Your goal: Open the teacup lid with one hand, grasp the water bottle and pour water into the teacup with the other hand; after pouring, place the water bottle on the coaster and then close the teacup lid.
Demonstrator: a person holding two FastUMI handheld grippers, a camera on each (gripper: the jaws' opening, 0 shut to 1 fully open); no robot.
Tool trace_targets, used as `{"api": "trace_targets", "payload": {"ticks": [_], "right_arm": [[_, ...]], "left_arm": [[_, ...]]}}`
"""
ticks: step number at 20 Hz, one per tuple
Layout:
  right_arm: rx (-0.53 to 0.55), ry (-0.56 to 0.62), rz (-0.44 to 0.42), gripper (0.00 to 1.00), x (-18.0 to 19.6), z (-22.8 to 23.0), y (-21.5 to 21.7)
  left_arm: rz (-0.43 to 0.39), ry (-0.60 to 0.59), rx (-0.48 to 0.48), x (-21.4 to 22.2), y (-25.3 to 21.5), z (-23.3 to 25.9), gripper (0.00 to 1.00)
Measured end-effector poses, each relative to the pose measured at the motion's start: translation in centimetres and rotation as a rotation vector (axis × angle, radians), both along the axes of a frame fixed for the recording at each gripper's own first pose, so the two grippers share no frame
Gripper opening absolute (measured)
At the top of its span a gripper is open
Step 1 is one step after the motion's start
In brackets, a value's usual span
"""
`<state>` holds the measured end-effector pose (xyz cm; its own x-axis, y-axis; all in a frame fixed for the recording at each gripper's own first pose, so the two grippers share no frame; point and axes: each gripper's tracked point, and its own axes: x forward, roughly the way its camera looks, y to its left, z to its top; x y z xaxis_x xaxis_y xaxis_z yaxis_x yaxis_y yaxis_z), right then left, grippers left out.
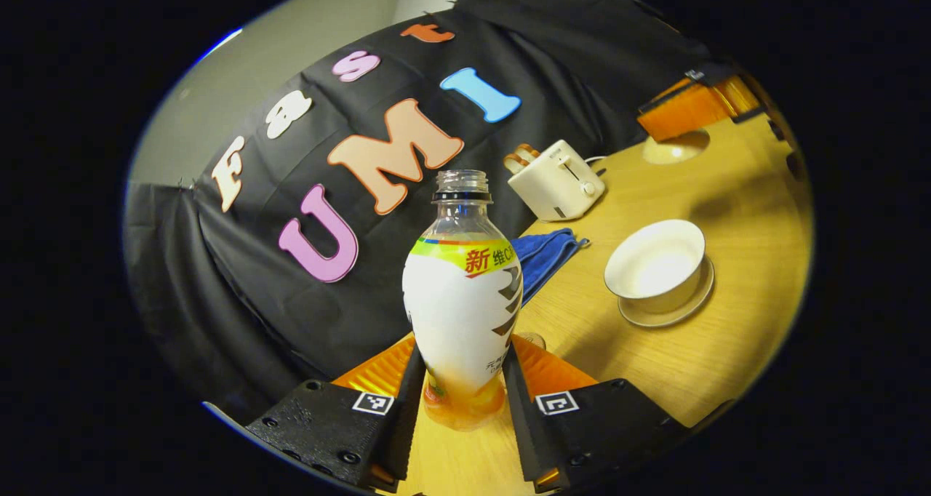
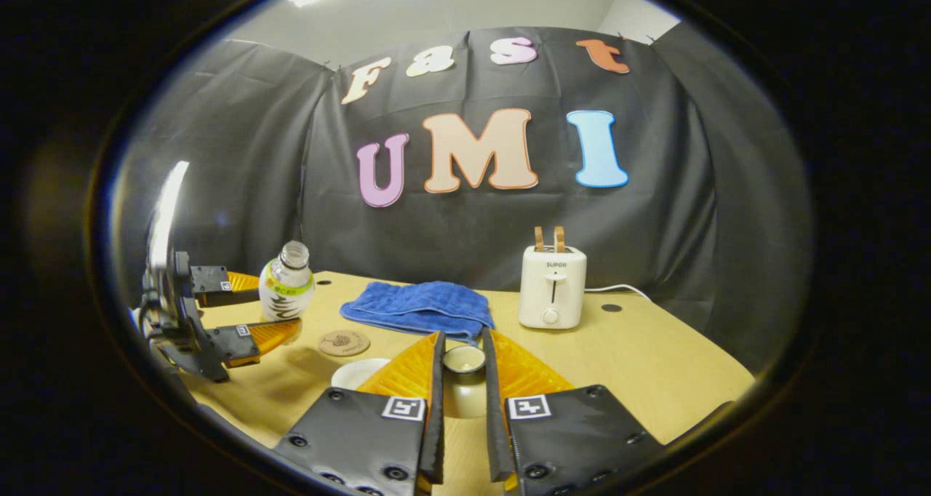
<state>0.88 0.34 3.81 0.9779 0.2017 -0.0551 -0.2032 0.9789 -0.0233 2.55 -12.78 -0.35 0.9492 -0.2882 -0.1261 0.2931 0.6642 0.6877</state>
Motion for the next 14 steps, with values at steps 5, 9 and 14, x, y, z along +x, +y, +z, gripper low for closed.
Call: {"api": "trace_targets", "payload": {"ticks": [5,9,14], "right_arm": [[-0.006,0.007,-0.003,0.27,-0.1,-0.4,-0.2],[-0.004,0.011,-0.005,0.28,0.0,-0.8,-0.4],[-0.006,0.022,-0.009,0.27,0.2,-1.3,-0.6]], "left_arm": [[-0.025,-0.009,0.142,-0.1,-0.4,-1.7,0.55],[-0.036,-0.007,0.231,0.3,-0.4,-2.6,0.55],[-0.056,-0.020,0.376,0.6,-0.3,-3.4,0.55]]}}
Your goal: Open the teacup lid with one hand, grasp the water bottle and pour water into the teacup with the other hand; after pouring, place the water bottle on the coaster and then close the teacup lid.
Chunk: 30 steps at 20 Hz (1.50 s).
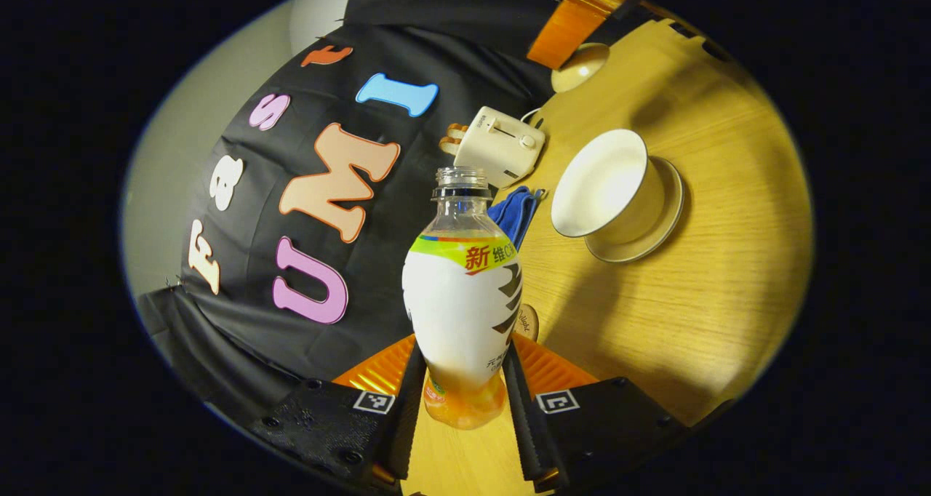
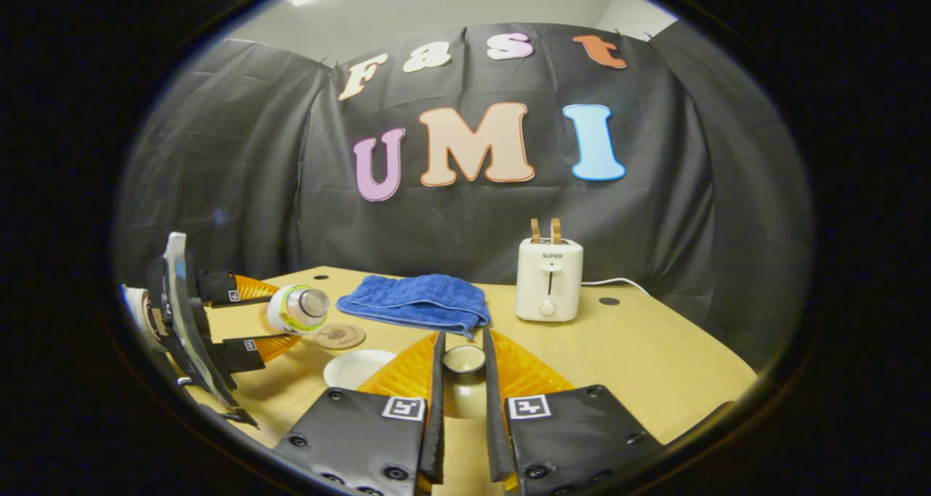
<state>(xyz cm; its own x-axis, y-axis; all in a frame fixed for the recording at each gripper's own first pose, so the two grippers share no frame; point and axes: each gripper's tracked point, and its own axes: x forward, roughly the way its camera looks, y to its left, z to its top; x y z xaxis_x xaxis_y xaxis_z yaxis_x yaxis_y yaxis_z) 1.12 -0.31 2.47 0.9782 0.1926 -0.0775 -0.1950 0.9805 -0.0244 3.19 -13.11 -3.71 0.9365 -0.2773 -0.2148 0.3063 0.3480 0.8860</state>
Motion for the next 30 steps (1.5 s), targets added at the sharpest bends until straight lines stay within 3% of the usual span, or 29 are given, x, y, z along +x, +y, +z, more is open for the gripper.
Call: {"api": "trace_targets", "payload": {"ticks": [10,30], "right_arm": [[0.001,0.022,-0.016,0.27,0.3,-1.1,-0.7],[0.001,0.025,-0.015,0.28,0.0,-1.6,-1.4]], "left_arm": [[-0.037,-0.009,0.266,0.6,0.4,-1.3,0.55],[-0.123,-0.075,0.614,1.2,0.2,1.5,0.55]]}}
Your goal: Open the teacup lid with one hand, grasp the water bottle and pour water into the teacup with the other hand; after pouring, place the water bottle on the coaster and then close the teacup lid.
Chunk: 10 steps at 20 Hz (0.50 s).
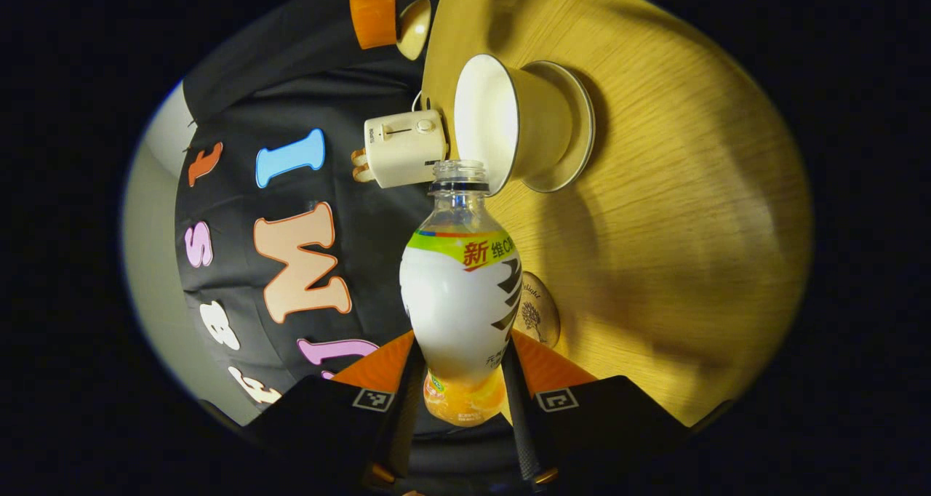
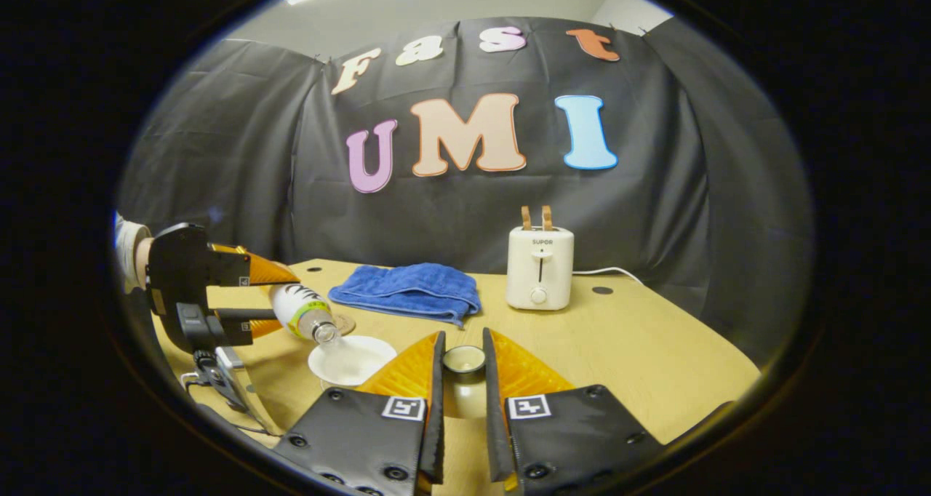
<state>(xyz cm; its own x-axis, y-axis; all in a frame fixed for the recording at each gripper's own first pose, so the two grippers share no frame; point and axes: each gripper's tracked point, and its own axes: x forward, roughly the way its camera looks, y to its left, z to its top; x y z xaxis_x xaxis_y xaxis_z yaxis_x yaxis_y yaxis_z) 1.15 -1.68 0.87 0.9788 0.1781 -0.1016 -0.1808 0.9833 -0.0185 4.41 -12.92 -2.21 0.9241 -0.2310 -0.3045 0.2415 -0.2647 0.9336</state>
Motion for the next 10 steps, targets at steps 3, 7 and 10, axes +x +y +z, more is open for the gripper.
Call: {"api": "trace_targets", "payload": {"ticks": [3,7,10], "right_arm": [[0.001,0.002,0.007,0.28,0.0,-0.2,0.1],[-0.008,0.003,0.016,0.28,0.0,-0.3,0.2],[-0.008,0.004,0.021,0.28,0.0,-0.5,0.3]], "left_arm": [[-0.012,-0.012,0.057,0.0,-0.1,0.4,0.55],[-0.024,-0.024,0.118,0.3,-0.2,1.1,0.55],[-0.033,-0.033,0.152,0.7,-0.3,1.4,0.55]]}}
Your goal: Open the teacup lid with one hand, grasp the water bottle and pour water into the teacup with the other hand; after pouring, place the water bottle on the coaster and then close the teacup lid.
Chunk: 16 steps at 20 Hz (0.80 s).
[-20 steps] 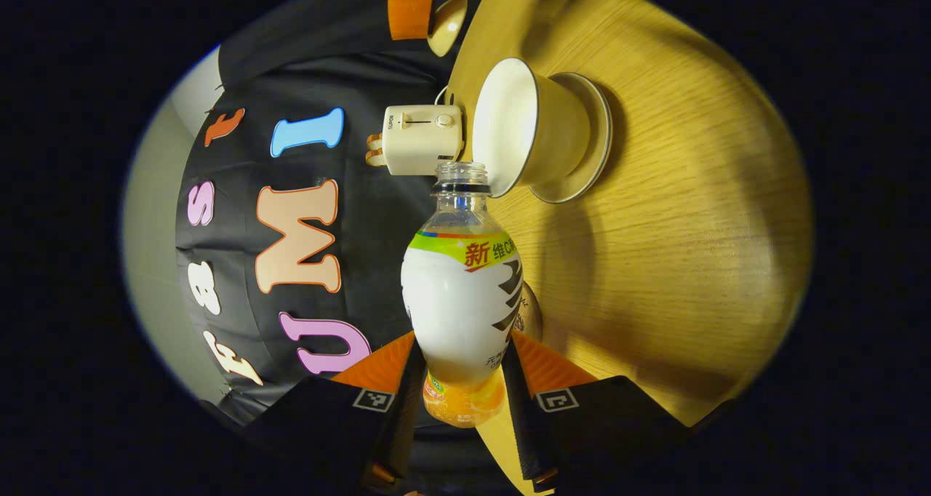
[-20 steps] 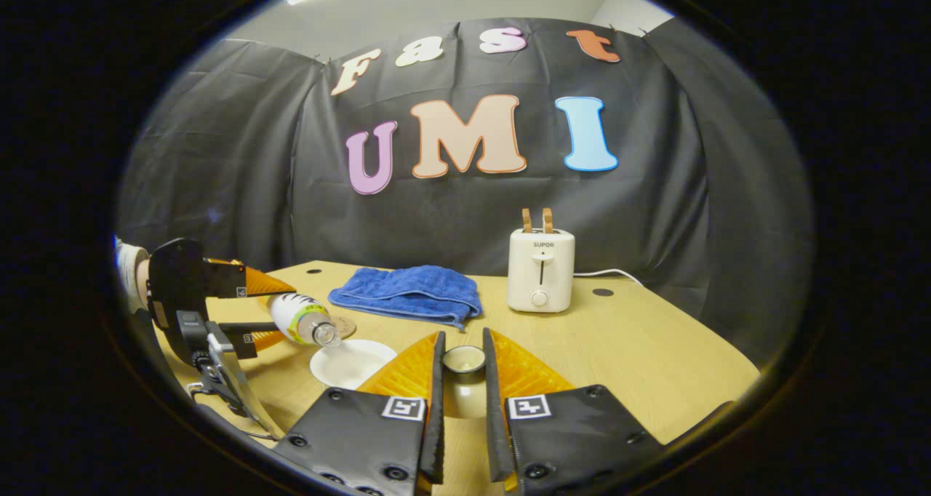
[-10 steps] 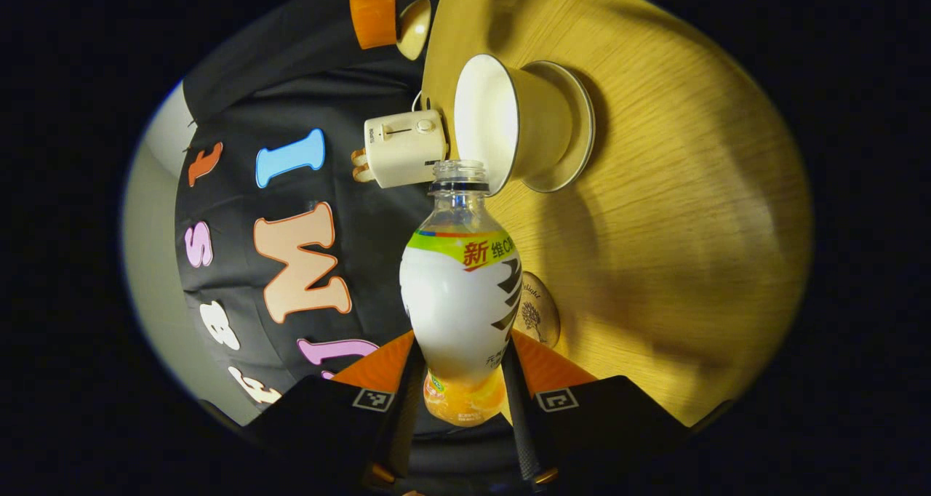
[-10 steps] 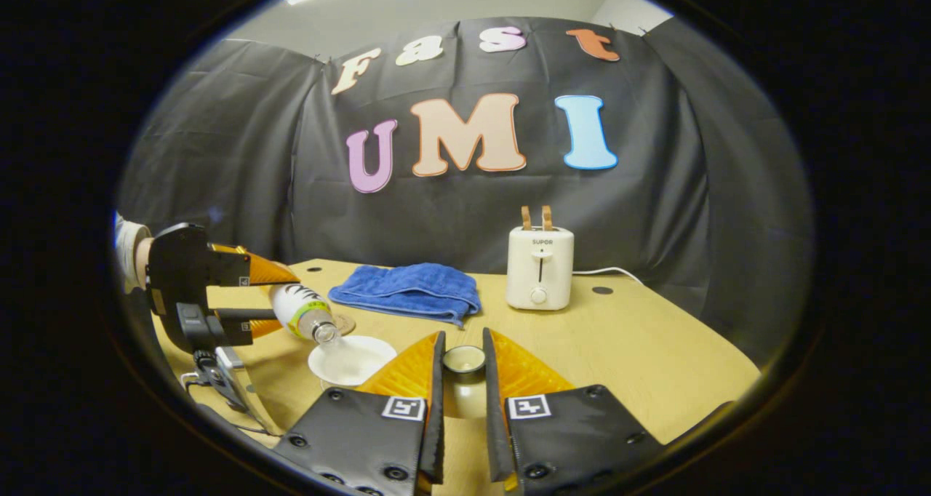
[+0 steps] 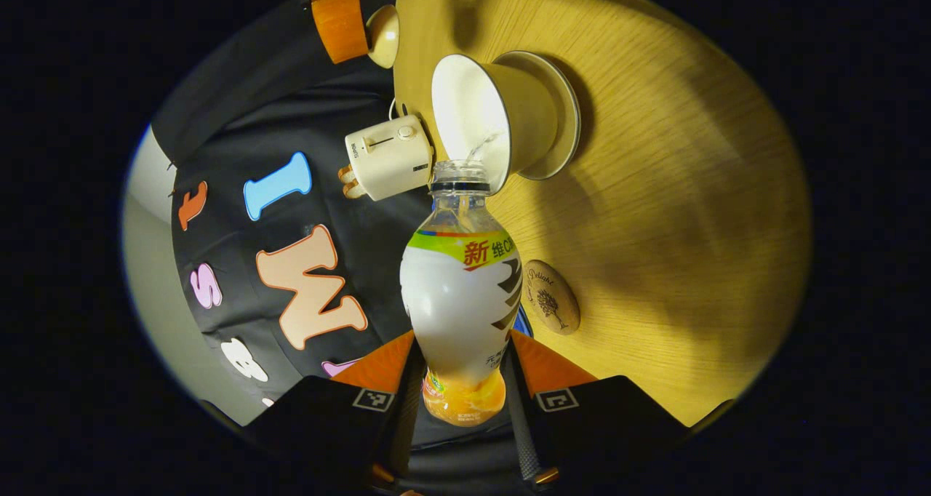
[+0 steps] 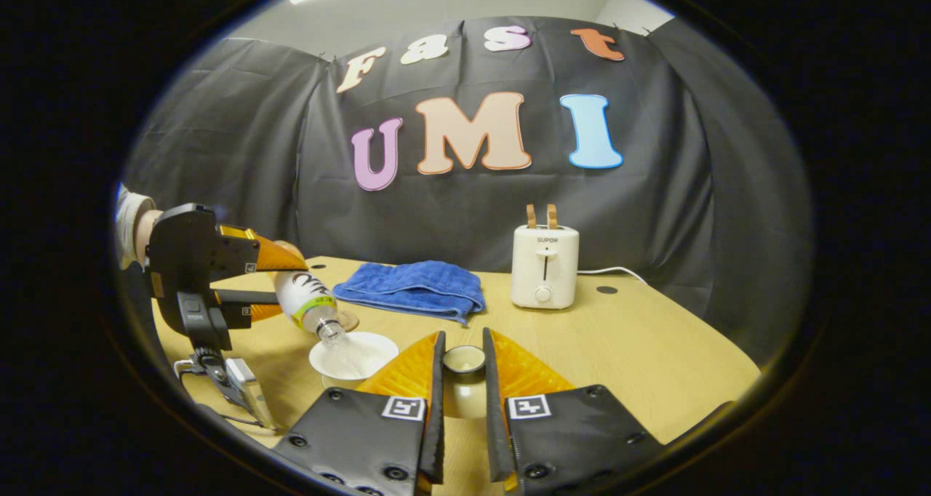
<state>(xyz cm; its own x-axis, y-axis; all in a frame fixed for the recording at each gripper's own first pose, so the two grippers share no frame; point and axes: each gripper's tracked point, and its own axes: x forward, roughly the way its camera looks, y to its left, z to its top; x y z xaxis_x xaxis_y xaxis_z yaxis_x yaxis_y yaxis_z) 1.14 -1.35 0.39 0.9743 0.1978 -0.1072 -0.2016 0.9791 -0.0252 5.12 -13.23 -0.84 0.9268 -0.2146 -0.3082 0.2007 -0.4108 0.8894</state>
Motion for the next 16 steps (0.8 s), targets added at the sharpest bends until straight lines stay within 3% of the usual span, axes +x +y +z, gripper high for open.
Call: {"api": "trace_targets", "payload": {"ticks": [16], "right_arm": [[-0.009,0.007,0.015,0.28,0.1,-0.6,0.5]], "left_arm": [[-0.061,-0.052,0.197,1.1,-1.4,2.8,0.55]]}}
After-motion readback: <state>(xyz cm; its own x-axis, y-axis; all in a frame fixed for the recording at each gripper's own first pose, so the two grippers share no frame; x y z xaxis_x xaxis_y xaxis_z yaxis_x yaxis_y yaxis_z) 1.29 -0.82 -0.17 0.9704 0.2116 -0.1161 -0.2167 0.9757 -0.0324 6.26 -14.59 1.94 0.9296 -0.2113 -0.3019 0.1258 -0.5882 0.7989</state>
